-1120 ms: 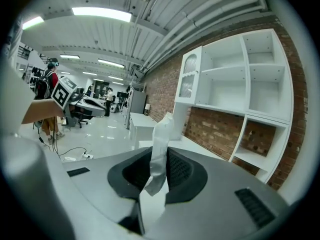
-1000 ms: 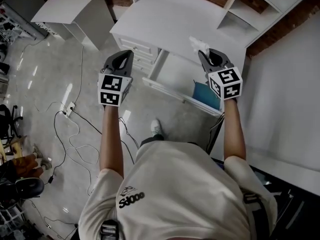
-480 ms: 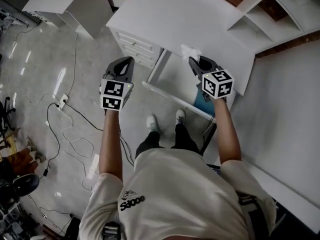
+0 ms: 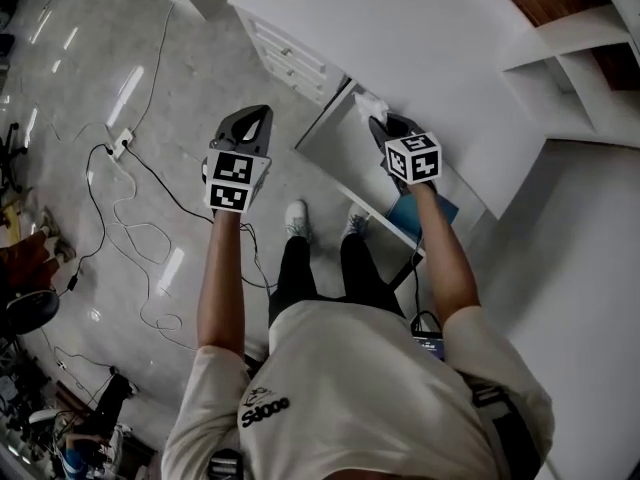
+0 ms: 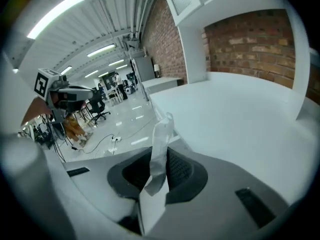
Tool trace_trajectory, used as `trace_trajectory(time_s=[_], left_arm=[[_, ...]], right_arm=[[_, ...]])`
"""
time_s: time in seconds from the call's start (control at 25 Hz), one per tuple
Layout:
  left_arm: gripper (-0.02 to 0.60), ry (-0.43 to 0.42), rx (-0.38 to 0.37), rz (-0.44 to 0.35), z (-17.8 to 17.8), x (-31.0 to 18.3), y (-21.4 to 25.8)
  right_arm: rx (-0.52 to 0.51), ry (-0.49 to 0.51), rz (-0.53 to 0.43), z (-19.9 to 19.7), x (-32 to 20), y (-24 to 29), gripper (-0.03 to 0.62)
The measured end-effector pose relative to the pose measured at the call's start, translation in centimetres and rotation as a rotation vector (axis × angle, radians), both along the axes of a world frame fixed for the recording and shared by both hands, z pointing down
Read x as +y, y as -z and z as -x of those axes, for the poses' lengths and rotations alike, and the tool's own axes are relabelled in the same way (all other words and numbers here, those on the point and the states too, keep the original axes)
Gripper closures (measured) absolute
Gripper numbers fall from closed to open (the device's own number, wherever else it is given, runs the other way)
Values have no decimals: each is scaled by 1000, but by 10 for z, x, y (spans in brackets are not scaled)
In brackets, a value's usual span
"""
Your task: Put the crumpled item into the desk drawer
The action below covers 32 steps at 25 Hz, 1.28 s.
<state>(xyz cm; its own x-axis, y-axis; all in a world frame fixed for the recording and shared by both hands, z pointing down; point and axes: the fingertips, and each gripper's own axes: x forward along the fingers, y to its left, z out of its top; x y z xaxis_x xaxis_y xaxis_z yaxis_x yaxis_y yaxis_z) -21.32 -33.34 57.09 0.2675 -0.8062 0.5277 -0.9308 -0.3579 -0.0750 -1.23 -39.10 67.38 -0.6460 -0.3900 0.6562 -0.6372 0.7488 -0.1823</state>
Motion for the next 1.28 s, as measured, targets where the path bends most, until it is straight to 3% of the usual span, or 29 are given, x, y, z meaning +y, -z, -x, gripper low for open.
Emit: trace_trajectory(time_s=[0.44,0.84,0.96,1.12,1.28], left_arm=[[563,46,-1,94,7,6,-64],[563,48,1,130,13,4,-87],[563,38,10,135,10,5,-90],[563,15,3,146,11,11,-94],[563,7,25,131,14,13,-88]], right_arm=[[129,86,138,11,-4,-115,543],[120,39,220,18,-15,-159,537],[135,7,235,11,-19,-168,512],[160,-22,242,4,-23,-174,431],[204,-13,220,-8,-20,-171,407]])
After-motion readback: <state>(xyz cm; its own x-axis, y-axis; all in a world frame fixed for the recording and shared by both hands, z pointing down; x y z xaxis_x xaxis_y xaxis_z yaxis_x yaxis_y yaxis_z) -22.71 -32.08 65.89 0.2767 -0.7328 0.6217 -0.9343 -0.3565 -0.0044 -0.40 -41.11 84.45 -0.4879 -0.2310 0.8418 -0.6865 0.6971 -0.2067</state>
